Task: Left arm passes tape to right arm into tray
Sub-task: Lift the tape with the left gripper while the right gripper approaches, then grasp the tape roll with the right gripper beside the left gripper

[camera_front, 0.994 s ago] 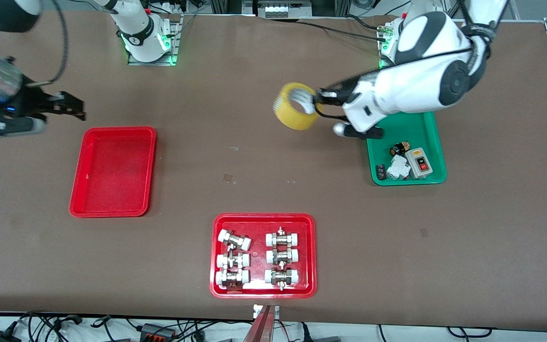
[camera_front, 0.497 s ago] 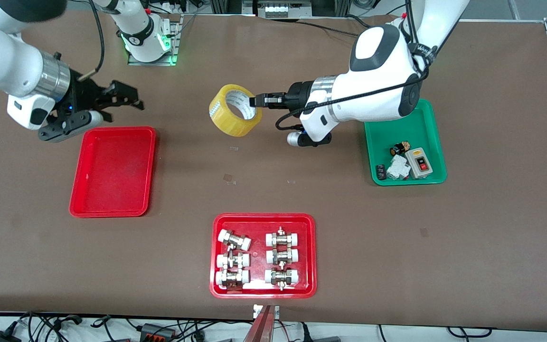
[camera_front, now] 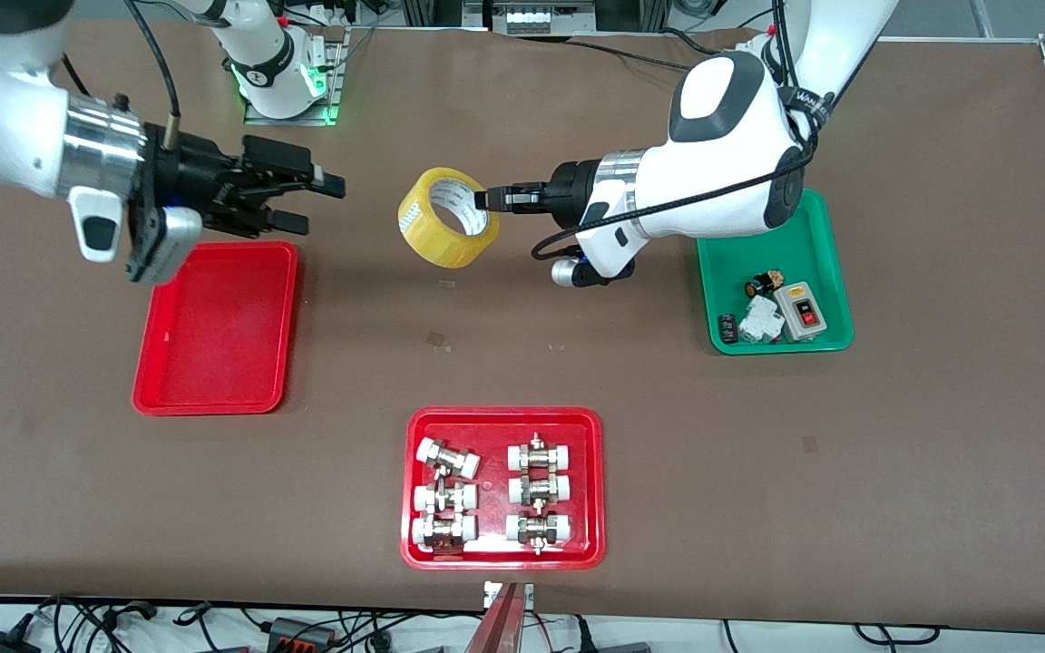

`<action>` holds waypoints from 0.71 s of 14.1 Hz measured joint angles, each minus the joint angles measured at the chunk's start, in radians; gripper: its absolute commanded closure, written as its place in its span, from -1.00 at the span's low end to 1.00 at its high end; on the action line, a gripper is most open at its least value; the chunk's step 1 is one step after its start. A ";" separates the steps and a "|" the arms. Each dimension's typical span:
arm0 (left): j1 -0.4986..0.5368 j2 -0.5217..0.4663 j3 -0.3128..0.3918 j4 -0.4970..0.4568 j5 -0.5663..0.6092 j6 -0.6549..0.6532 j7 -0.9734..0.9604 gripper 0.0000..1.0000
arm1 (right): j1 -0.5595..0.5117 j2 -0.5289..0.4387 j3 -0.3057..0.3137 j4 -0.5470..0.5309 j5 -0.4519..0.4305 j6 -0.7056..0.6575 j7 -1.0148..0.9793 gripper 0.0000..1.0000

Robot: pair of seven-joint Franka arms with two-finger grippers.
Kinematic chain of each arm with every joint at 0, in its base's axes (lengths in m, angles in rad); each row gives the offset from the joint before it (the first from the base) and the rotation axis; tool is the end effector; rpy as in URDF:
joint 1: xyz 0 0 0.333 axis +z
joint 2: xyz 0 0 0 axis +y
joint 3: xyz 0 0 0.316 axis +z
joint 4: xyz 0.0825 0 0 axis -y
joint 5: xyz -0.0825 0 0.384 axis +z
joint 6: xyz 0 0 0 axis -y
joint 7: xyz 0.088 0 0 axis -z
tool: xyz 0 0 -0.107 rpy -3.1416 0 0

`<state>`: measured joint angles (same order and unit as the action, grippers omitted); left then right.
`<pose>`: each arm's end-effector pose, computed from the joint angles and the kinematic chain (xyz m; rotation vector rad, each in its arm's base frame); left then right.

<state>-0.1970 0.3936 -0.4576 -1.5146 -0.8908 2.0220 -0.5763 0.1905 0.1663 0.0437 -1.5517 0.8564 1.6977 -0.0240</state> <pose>0.5486 -0.4160 0.4988 2.1677 0.3573 -0.5603 0.5833 0.2107 0.5805 -2.2848 -0.1521 0.1326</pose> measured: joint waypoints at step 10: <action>0.008 0.000 0.000 0.001 0.000 -0.010 -0.004 1.00 | 0.104 0.063 0.001 0.012 0.012 0.099 -0.007 -1.00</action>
<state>-0.1890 0.3936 -0.4574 -1.5131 -0.8908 2.0118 -0.5807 0.2942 0.2290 0.0442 -1.5401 0.8684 1.7963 -0.0314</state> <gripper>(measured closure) 0.793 0.000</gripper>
